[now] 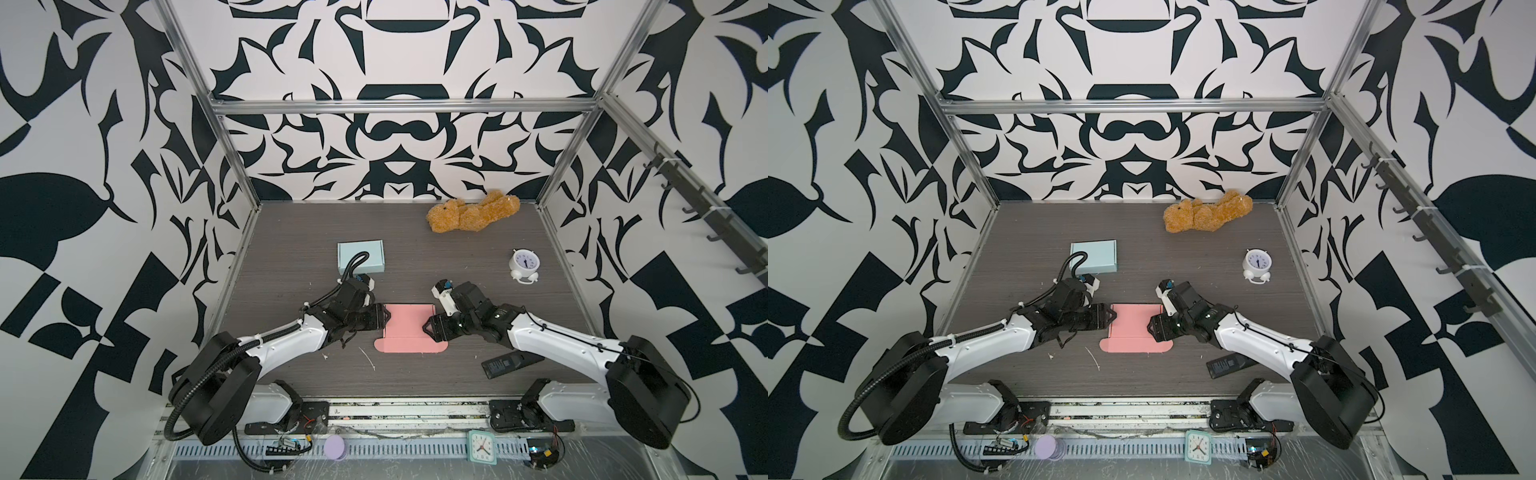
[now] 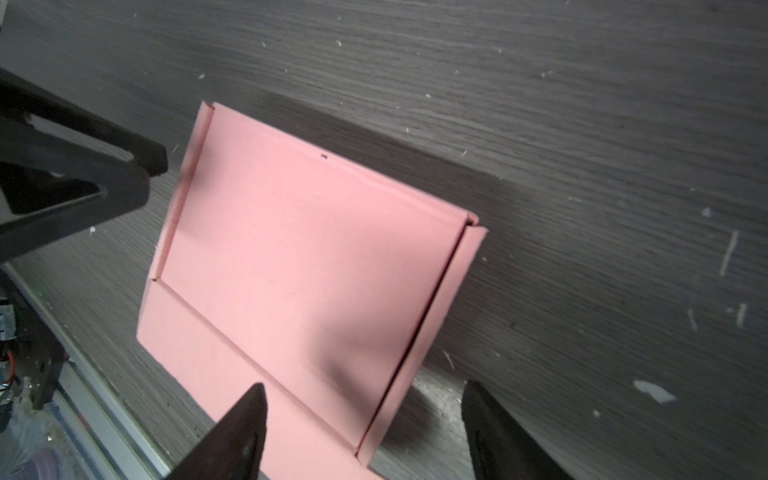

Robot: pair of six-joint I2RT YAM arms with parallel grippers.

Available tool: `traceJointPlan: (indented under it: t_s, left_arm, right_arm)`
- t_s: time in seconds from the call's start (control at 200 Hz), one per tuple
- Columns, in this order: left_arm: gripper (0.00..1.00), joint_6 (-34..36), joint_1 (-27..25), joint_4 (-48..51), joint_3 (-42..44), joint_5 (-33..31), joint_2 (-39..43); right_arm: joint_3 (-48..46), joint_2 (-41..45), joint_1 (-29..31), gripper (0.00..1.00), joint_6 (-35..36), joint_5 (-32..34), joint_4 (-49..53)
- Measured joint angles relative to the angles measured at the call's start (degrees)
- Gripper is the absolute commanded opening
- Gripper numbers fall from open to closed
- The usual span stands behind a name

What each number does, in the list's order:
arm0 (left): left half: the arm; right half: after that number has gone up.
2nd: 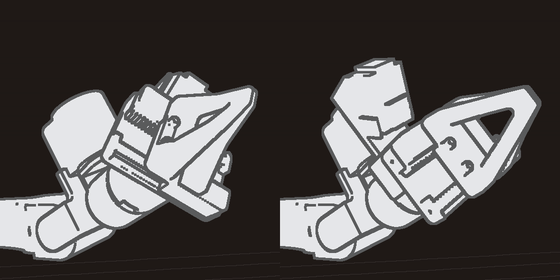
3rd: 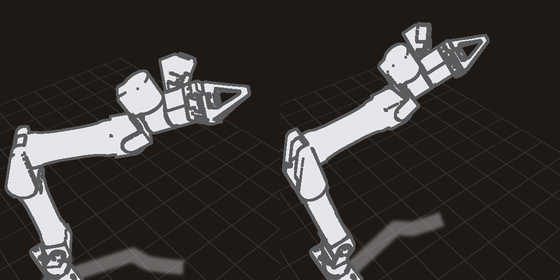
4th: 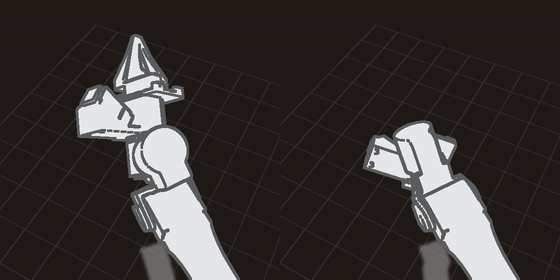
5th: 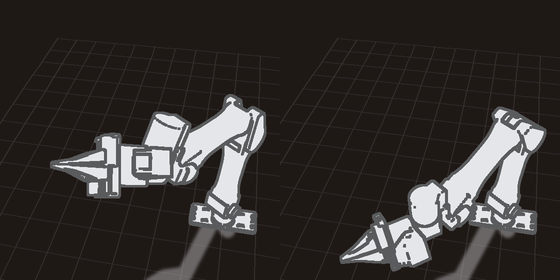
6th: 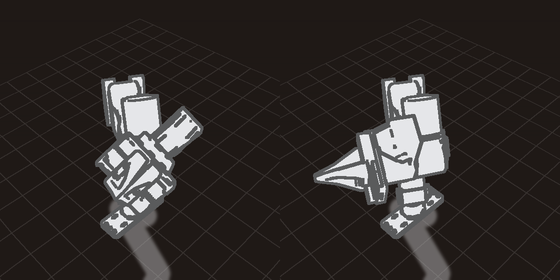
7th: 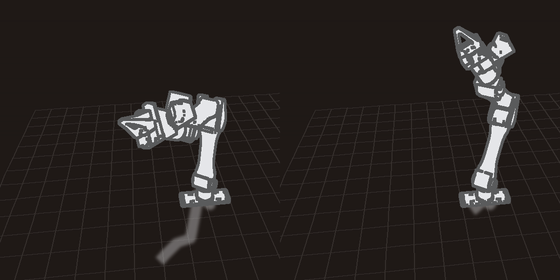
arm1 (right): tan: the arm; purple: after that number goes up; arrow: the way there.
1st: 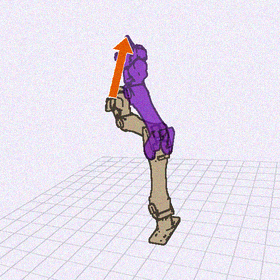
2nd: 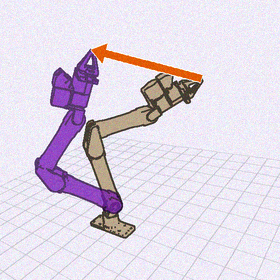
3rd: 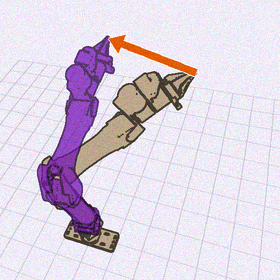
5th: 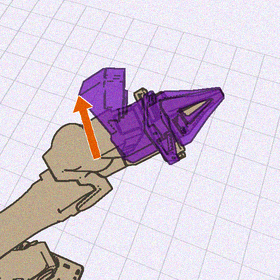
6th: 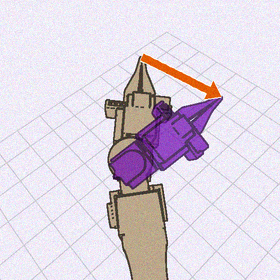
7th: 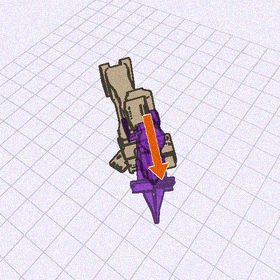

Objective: Fold the paper box

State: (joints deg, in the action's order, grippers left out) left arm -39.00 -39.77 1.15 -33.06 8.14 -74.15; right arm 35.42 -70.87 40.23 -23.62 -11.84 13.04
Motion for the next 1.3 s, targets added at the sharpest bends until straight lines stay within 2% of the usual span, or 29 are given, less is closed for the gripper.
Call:
traceJointPlan:
  t_s: [0.185, 0.45, 0.84, 1.3]
  left_arm:
    - [0.56, -0.85, -1.49, 2.64, 2.29, -0.61, 6.82]
    - [0.58, -2.67, -8.46, 8.66, 2.69, -3.17, 13.64]
    - [0.62, -5.18, -12.13, 10.64, 2.69, -4.87, 11.28]
    - [0.62, -6.38, -12.33, 7.8, 2.71, -5.25, 8.07]
  right_arm:
    - [0.07, 4.44, 0.0, 0.77, 0.0, 0.55, 5.18]
    - [0.44, 9.62, 1.53, 0.77, -0.7, 0.42, 12.7]
    - [0.46, 9.44, 7.89, 0.79, -6.47, 0.31, 13.35]
    - [-0.44, 4.22, 9.38, 0.8, -8.66, 0.35, 8.61]
